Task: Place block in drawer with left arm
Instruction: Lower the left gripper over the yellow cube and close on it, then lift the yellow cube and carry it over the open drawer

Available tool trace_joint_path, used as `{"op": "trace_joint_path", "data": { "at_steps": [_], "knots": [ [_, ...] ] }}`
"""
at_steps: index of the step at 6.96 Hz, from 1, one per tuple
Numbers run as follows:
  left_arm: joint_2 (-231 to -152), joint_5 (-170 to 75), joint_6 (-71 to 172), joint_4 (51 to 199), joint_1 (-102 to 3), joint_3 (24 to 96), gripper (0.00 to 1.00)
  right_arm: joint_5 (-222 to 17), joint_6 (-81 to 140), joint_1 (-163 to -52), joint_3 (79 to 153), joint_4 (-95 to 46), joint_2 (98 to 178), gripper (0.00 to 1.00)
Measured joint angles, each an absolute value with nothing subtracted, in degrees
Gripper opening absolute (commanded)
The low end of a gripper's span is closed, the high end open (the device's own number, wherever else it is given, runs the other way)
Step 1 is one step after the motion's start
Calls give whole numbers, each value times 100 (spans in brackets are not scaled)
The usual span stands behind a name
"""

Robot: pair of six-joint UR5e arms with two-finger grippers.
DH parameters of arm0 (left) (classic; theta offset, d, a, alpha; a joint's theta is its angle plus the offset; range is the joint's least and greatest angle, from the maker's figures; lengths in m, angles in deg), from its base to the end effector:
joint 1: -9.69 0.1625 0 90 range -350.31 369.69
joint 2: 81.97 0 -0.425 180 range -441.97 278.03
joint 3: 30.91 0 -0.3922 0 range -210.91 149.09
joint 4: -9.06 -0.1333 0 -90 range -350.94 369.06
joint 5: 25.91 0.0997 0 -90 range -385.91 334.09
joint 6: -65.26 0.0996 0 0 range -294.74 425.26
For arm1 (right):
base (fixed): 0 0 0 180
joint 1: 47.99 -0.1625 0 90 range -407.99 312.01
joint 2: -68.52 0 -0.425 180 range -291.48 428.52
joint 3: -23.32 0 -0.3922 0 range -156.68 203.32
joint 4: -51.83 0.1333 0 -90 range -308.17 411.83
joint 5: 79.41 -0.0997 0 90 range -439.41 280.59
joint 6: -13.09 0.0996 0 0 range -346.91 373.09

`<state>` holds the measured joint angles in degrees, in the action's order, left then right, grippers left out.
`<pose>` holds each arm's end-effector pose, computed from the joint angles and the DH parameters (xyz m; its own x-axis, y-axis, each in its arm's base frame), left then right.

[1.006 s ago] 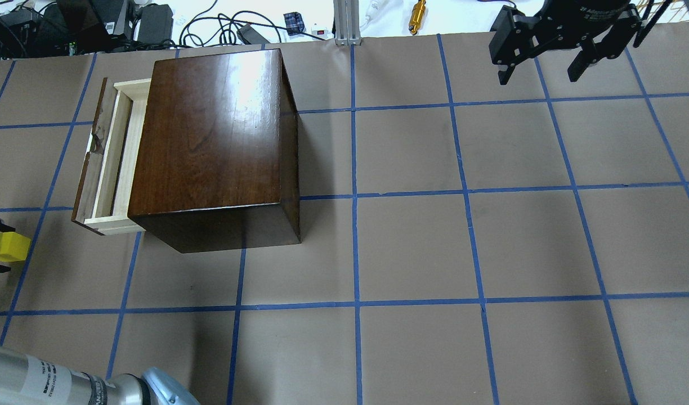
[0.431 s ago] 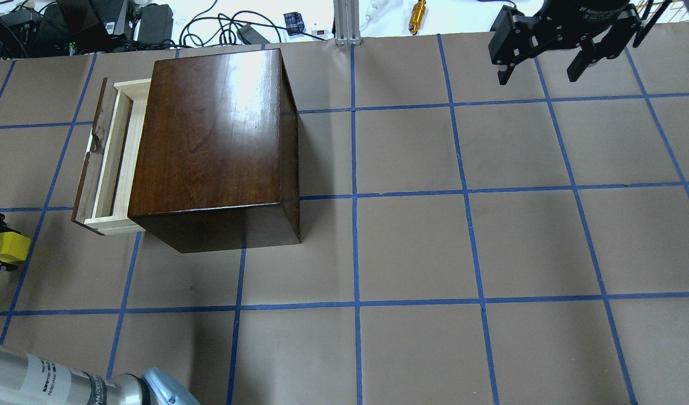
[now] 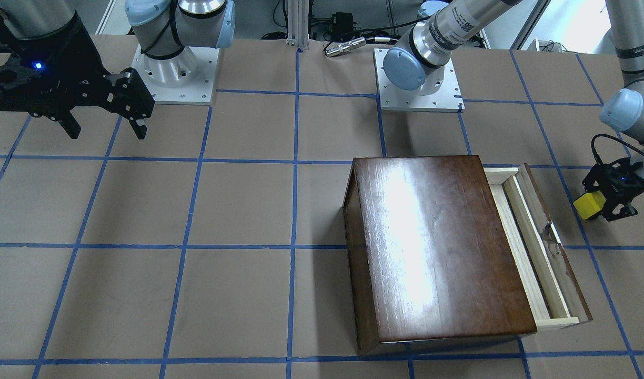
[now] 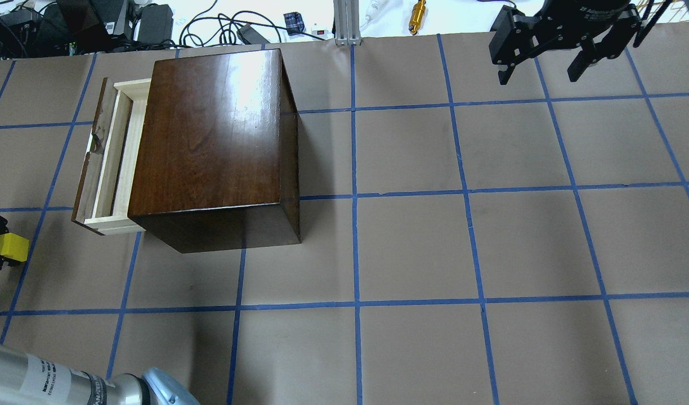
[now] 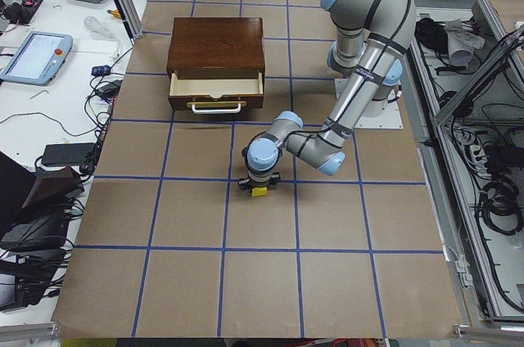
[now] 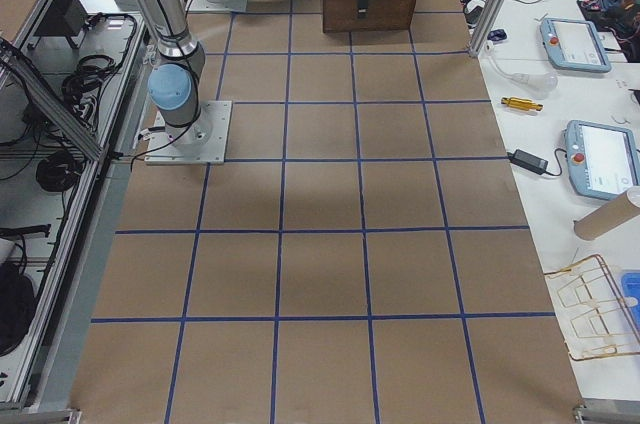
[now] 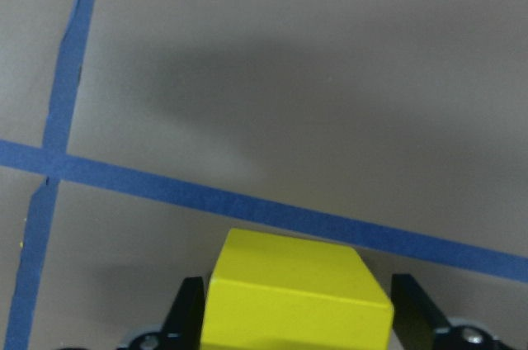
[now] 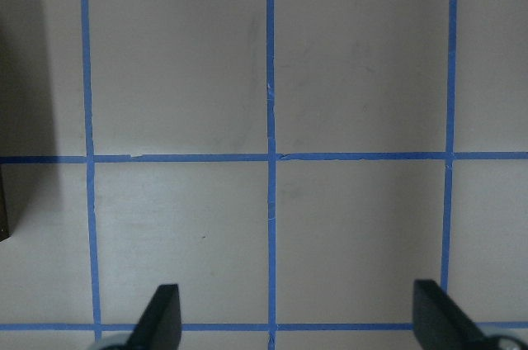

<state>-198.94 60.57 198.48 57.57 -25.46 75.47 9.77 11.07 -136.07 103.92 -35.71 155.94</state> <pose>0.3894 -0.4447 0.1695 -0.2031 0.9790 -0.0184 0.9772 0.2015 -0.0669 0.1174 -0.5198 0.5419 -0.9999 -0.0027 -0.0116 -0.0018 0.9971 -0.0765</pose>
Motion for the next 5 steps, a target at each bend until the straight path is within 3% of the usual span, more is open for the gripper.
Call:
{"op": "trace_joint_path", "data": {
  "at_steps": [1,5],
  "knots": [
    [-19890,6057,19875,5753,-2546,7544,7,977,1106,-13608,10392,-3571,15594,100],
    [-19630,6071,19886,5909,-2618,7535,0,973,1106,-13615,10392,-3571,15594,100]
  ]
}}
